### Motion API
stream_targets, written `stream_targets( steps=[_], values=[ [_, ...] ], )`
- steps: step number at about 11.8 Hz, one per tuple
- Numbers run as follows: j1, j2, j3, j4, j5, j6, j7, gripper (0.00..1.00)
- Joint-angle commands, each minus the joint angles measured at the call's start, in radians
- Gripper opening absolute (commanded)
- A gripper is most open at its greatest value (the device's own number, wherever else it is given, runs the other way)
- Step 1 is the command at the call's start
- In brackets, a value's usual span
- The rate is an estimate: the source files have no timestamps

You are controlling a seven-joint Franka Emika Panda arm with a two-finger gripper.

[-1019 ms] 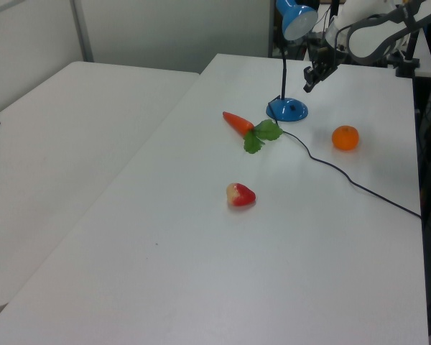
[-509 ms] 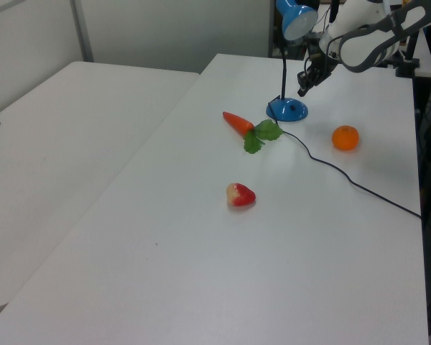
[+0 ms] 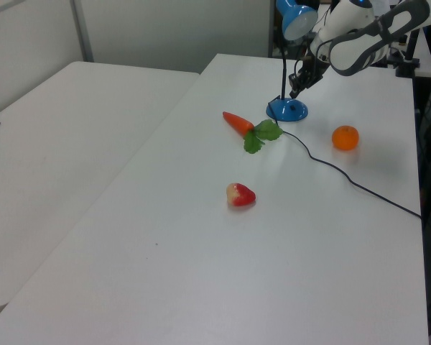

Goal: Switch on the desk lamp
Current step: 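Move the gripper over the blue lamp base and lower toward the switch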

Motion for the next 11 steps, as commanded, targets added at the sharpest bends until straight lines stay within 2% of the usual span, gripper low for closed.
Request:
stream_targets(
  steps=[1, 11],
  values=[
    [-0.010, 0.067, 0.017, 0.058, 0.003, 0.023, 0.040, 0.00],
    [-0.019, 0.116, 0.017, 0.068, 0.011, 0.082, 0.060, 0.00]
  ],
)
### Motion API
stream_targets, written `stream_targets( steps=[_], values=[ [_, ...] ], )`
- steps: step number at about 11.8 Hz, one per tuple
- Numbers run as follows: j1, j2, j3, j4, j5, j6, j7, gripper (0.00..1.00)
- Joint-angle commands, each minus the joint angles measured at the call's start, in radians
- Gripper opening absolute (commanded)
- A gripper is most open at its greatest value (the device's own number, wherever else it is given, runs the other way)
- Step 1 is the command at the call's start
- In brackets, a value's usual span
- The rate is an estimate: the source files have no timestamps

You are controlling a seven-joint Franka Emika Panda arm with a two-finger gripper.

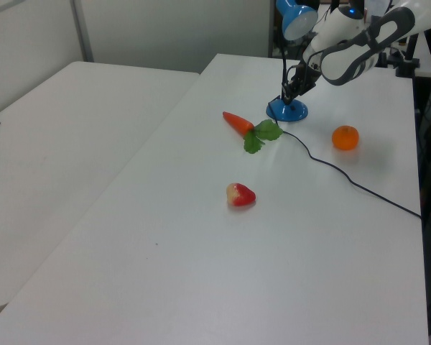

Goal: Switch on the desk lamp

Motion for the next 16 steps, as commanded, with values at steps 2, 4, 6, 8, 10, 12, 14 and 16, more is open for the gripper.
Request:
stream_targets(
  steps=[2, 4, 6, 8, 10, 12, 14, 16],
  values=[
    [-0.027, 0.019, 0.015, 0.008, 0.011, 0.033, 0.035, 0.00],
    [-0.030, 0.020, 0.015, 0.007, 0.012, 0.033, 0.045, 0.00],
    [-0.036, 0.018, 0.015, 0.005, 0.014, 0.033, 0.046, 0.00],
    [-0.044, 0.013, 0.015, -0.001, 0.015, 0.033, 0.046, 0.00],
    [-0.046, 0.012, 0.014, -0.001, 0.017, 0.033, 0.046, 0.00],
    [-0.050, 0.010, 0.014, -0.012, 0.018, 0.036, 0.046, 0.00],
    [-0.052, 0.010, 0.014, -0.013, 0.018, 0.039, 0.046, 0.00],
    [-0.052, 0.009, 0.014, -0.022, 0.018, 0.041, 0.046, 0.00]
  ],
)
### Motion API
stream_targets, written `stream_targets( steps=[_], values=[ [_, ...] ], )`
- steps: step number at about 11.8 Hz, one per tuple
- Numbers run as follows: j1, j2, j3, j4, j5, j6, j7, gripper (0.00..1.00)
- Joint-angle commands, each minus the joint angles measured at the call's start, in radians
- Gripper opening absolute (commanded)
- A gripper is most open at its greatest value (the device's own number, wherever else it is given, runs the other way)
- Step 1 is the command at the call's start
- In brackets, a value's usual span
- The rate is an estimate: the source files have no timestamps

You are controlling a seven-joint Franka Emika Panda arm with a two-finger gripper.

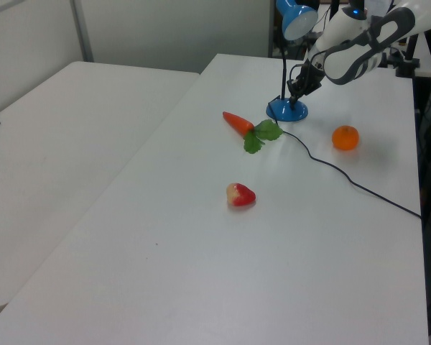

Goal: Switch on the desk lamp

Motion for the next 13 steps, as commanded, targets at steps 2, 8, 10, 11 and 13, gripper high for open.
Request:
stream_targets(
  steps=[2, 8, 10, 11, 13],
  values=[
    [-0.011, 0.001, 0.014, -0.020, 0.024, 0.038, 0.009, 0.00],
    [-0.017, 0.015, 0.014, -0.022, 0.046, 0.082, 0.009, 0.00],
    [-0.018, 0.016, 0.014, -0.022, 0.047, 0.089, 0.009, 0.00],
    [-0.017, 0.015, 0.014, -0.022, 0.047, 0.089, 0.009, 0.00],
    [-0.015, 0.010, 0.015, -0.032, 0.047, 0.087, 0.009, 0.00]
  ],
)
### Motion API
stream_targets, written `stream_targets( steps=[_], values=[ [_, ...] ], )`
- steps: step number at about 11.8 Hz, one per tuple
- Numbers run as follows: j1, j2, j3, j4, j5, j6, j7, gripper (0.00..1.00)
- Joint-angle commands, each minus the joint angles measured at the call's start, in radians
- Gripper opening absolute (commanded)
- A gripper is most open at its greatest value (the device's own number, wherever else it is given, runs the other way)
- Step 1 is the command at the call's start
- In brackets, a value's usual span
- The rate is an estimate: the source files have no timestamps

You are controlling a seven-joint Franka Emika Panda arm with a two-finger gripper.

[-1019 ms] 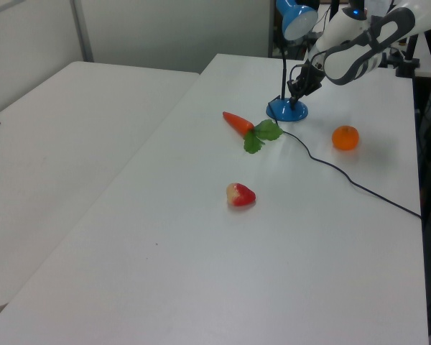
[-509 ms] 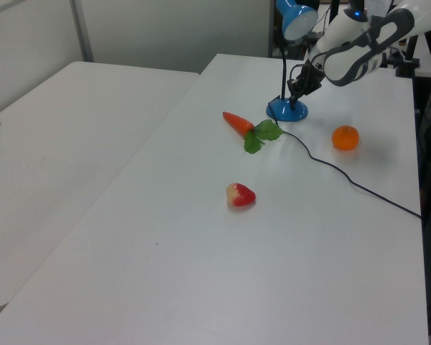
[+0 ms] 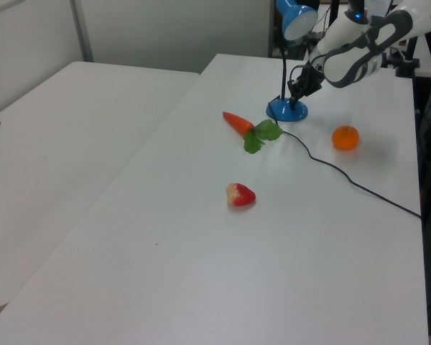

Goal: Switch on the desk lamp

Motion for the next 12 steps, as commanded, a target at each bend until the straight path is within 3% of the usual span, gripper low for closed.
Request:
stream_targets(
  steps=[1, 12],
  values=[
    [-0.007, -0.015, 0.014, -0.031, 0.017, 0.030, 0.009, 0.00],
    [0.024, -0.053, 0.015, -0.052, 0.019, 0.011, 0.029, 0.00]
  ],
)
